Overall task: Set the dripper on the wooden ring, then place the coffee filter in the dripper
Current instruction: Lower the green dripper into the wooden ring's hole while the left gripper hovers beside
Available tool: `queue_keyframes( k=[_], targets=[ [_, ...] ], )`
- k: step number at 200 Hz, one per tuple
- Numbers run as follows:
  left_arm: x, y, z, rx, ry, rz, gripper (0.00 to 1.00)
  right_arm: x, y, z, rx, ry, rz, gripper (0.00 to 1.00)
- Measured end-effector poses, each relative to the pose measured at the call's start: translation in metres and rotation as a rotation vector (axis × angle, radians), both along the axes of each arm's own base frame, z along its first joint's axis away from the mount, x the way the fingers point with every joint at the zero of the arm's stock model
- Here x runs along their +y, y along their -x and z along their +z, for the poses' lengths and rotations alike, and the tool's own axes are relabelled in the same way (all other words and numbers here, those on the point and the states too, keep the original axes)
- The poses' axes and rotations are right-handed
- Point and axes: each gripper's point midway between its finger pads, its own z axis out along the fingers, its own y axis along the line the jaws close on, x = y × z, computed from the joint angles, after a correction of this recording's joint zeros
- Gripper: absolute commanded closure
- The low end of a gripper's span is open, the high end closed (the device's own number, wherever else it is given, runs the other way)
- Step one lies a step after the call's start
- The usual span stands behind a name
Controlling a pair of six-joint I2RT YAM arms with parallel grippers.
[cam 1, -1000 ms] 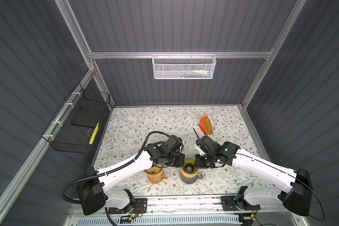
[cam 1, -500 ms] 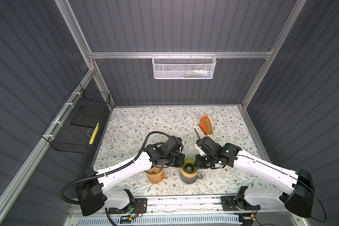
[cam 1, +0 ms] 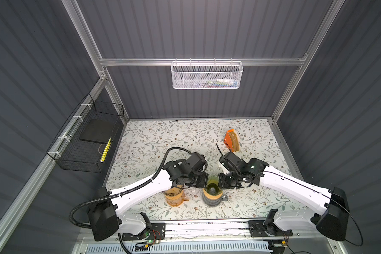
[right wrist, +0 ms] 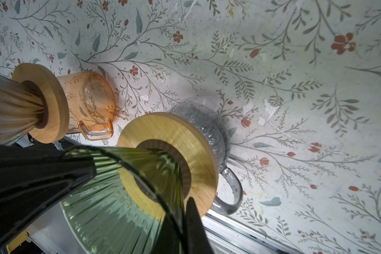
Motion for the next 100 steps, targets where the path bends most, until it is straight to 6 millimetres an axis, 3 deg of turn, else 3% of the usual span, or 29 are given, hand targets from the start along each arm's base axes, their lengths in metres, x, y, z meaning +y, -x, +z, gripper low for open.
queue_keyframes(
  k=[52, 100],
  targets=[
    [0.0008, 0.0007, 0.0005, 0.007, -0.012, 0.000, 1.00, 0.0002, 0.0004, 0.0011, 0.004, 0.010, 0.011, 0.96],
    [0.0001, 0.0025, 0.0013, 0.007, -0.012, -0.006, 0.93, -0.0008, 0.0024, 0.0025, 0.008, 0.022, 0.023, 0.91]
  ],
)
